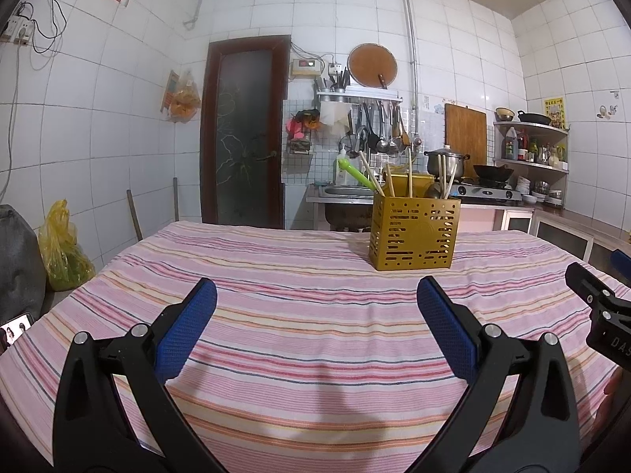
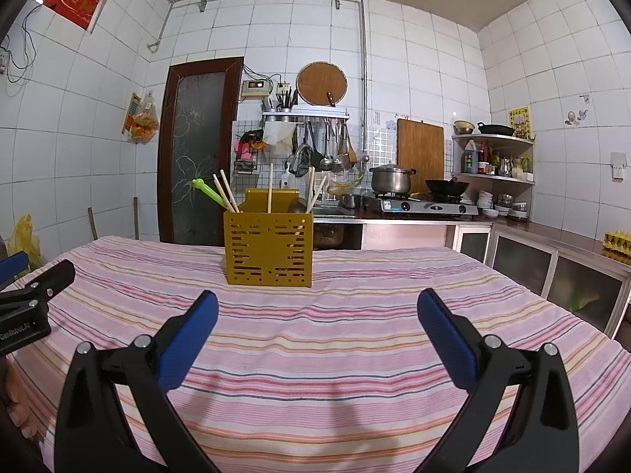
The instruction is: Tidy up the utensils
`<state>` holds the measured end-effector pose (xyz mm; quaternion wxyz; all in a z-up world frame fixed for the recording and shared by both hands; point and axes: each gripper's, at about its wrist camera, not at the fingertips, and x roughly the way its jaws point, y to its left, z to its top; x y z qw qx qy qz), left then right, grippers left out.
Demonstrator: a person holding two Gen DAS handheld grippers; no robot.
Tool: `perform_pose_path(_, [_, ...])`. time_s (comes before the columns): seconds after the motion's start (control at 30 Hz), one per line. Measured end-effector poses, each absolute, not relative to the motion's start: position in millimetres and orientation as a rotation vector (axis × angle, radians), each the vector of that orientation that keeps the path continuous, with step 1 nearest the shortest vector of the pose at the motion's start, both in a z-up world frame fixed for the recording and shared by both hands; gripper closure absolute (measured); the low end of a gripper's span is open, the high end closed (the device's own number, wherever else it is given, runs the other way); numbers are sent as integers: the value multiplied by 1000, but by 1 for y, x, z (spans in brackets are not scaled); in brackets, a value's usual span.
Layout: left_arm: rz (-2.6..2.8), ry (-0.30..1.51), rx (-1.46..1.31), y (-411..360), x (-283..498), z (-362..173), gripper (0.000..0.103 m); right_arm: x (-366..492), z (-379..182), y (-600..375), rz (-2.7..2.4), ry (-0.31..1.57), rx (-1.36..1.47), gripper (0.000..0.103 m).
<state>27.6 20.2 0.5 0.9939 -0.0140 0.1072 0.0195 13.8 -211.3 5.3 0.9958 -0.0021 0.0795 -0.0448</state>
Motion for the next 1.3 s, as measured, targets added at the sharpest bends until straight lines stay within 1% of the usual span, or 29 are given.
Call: perform_pose_path(1.3, [23,224,-35,18,26,0,5,13,6,-213,-91,156,-2,4])
